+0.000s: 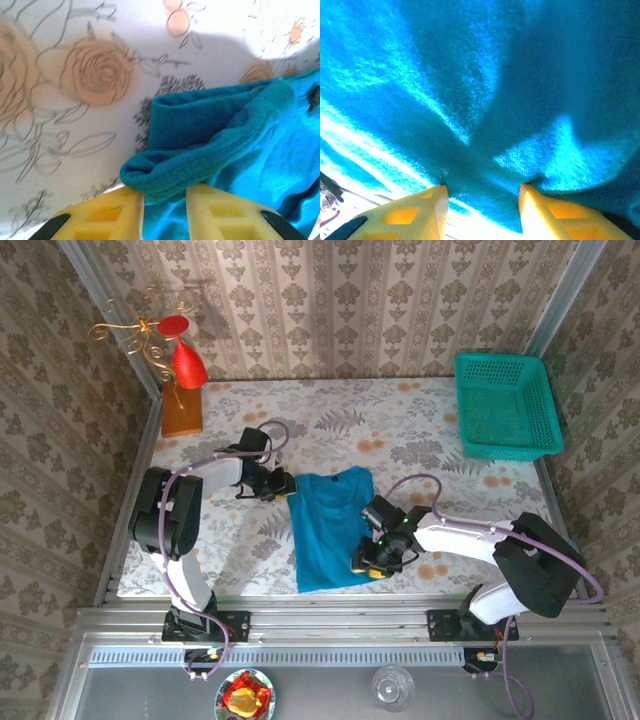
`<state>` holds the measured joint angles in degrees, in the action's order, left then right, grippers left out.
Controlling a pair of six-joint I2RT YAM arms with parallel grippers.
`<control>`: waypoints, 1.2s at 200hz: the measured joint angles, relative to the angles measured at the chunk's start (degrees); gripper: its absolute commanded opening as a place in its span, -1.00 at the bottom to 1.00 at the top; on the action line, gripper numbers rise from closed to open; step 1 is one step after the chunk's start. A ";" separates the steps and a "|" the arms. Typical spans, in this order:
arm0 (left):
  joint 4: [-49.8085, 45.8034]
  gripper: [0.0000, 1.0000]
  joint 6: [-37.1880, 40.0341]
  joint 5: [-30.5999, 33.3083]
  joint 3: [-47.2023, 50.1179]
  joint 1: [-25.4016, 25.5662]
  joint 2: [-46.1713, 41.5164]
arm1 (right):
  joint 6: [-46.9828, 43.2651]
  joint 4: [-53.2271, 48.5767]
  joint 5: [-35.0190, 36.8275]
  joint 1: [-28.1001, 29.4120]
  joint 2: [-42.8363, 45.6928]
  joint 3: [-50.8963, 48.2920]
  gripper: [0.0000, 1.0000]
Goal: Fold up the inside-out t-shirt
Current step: Rotate the T-shirt at the center of the table, then smooth out the T-shirt at the center of the table.
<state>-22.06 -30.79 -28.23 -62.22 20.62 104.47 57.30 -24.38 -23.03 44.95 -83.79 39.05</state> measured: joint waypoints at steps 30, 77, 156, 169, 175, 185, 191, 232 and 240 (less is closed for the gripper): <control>1.20 -0.38 0.20 -0.26 -1.33 0.28 0.79 | 1.49 1.29 -0.87 0.37 -0.11 0.37 -0.17; -5.64 -0.15 1.05 7.91 -2.34 0.31 -4.28 | -0.76 -3.76 0.76 -2.08 1.79 6.82 -0.16; -7.45 0.07 0.42 9.01 -4.20 4.20 -3.91 | -10.08 -12.04 2.23 -14.19 0.79 19.32 -0.16; -6.82 0.06 0.33 9.01 -4.20 4.20 -2.03 | -11.39 -12.59 2.23 -14.88 -0.11 21.55 -0.16; -6.56 0.04 0.33 8.98 -4.20 4.20 -1.20 | -12.02 -13.07 2.23 -15.10 -0.59 22.47 -0.16; -6.12 0.00 0.09 8.96 -4.20 4.20 -0.07 | -12.79 -13.57 2.23 -15.26 -1.42 23.67 -0.16; -5.77 -0.03 -0.07 8.92 -4.20 4.15 0.55 | -13.25 -13.75 2.21 -15.26 -1.88 24.17 -0.16; -4.11 -0.21 -0.46 7.52 -4.42 4.15 1.70 | -14.38 -14.95 2.03 -15.26 -3.48 24.65 -0.16; -4.00 -0.28 -0.48 7.06 -4.68 4.15 1.79 | -14.56 -14.99 2.01 -15.26 -3.54 24.65 -0.16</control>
<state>-26.06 -31.27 -21.17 -66.89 24.77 106.26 42.74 -39.38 -21.02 29.69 -87.33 63.70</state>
